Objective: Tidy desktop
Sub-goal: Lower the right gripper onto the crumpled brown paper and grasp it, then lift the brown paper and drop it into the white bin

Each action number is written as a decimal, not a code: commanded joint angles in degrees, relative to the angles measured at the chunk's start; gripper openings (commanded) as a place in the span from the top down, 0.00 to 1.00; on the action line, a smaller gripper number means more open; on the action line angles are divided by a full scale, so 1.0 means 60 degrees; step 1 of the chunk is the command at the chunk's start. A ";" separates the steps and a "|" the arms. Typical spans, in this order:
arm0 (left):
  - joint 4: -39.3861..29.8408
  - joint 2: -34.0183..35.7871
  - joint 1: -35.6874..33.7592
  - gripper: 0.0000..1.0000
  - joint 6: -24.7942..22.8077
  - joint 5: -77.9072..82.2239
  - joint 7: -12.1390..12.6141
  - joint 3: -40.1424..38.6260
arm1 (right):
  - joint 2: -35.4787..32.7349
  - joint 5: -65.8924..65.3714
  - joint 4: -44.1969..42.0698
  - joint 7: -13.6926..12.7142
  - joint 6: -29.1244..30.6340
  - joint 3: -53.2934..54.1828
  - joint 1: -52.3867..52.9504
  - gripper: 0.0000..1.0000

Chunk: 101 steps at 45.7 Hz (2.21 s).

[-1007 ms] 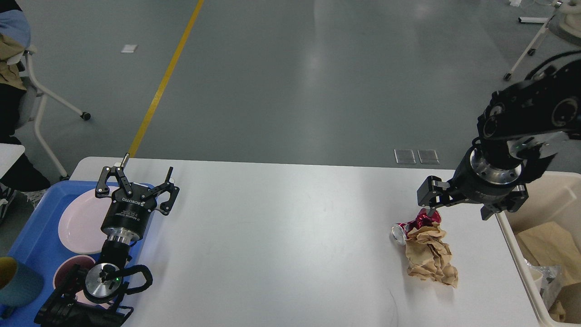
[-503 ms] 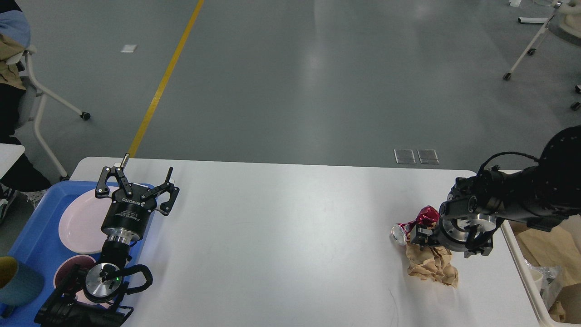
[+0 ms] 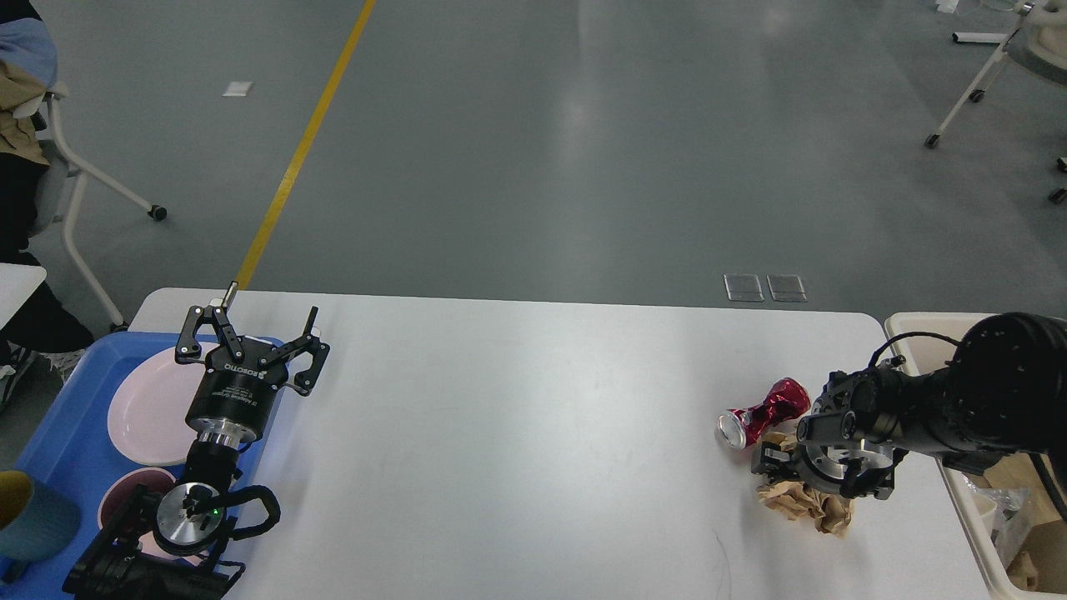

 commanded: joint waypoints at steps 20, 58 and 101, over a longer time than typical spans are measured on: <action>0.0000 0.0000 0.0000 0.04 0.0000 0.0000 0.0001 0.0000 | 0.0122 0.0351 0.0312 -0.0031 0.0134 0.0171 -0.0002 1.00; 0.0000 0.0000 0.0000 0.04 0.0000 0.0000 0.0001 0.0000 | -0.1885 0.1405 0.5086 0.0101 0.2815 -0.0340 0.6527 1.00; 0.0000 0.0000 0.0000 0.04 0.0000 0.0000 0.0001 0.0000 | -0.3671 0.1553 0.2940 0.3178 0.2376 -0.4400 0.6330 1.00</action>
